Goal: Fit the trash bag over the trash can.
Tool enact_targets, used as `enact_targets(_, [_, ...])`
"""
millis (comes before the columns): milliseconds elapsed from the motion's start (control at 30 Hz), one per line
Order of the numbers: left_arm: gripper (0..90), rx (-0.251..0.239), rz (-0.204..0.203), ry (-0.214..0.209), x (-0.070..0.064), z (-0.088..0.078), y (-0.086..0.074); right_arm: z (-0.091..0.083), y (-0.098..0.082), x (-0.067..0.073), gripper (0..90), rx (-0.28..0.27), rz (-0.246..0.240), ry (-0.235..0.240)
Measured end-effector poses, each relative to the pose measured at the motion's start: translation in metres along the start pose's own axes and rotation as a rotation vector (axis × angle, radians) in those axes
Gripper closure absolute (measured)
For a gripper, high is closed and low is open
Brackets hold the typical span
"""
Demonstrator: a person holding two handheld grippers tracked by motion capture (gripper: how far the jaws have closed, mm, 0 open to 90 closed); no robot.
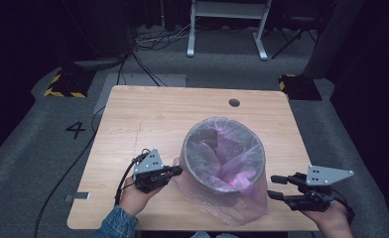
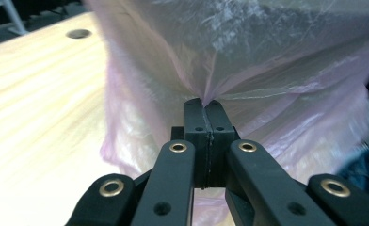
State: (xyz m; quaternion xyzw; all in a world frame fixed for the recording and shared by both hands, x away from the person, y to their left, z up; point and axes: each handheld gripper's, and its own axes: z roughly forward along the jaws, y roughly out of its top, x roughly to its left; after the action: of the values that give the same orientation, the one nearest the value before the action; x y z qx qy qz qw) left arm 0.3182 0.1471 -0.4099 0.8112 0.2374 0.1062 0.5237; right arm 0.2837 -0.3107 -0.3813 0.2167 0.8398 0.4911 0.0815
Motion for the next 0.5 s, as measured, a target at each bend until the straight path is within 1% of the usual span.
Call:
enact_targets(33, [90.0, -0.009, -0.01, 0.011, 0.003, -0.003, 0.0, -0.001, 0.0, -0.001, 44.2, -0.006, 0.001, -0.009])
enact_targets(67, [90.0, -0.018, -0.022, 0.031, 0.008, -0.006, -0.001, -0.002, 0.001, -0.002, 41.5, -0.009, 0.002, -0.016])
enact_targets(133, [90.0, -0.029, -0.041, 0.056, 0.015, -0.013, -0.002, -0.002, 0.003, -0.005, 40.6, -0.012, -0.002, -0.029])
enact_targets(167, [90.0, -0.044, -0.06, 0.065, 0.019, -0.017, -0.002, -0.001, 0.005, -0.006, 40.3, -0.014, -0.001, -0.032])
enact_targets(200, [90.0, -0.052, -0.067, 0.069, 0.021, -0.019, -0.002, -0.001, 0.009, -0.008, 39.9, -0.02, -0.001, -0.039])
enact_targets(267, [90.0, -0.063, -0.072, 0.073, 0.023, -0.022, -0.001, -0.001, 0.013, -0.01, 39.8, -0.032, 0.001, -0.037])
enact_targets(333, [90.0, -0.077, -0.065, 0.07, 0.022, -0.025, 0.002, -0.001, 0.02, -0.013, 39.4, -0.048, -0.002, -0.027])
enact_targets(400, [89.9, -0.101, -0.04, 0.046, 0.019, -0.028, 0.006, 0.0, 0.028, -0.015, 37.4, -0.064, -0.009, -0.006])
enact_targets(500, [89.8, -0.105, 0.008, 0.055, 0.01, -0.033, 0.015, 0.001, 0.038, -0.016, 34.7, -0.074, -0.016, 0.031])
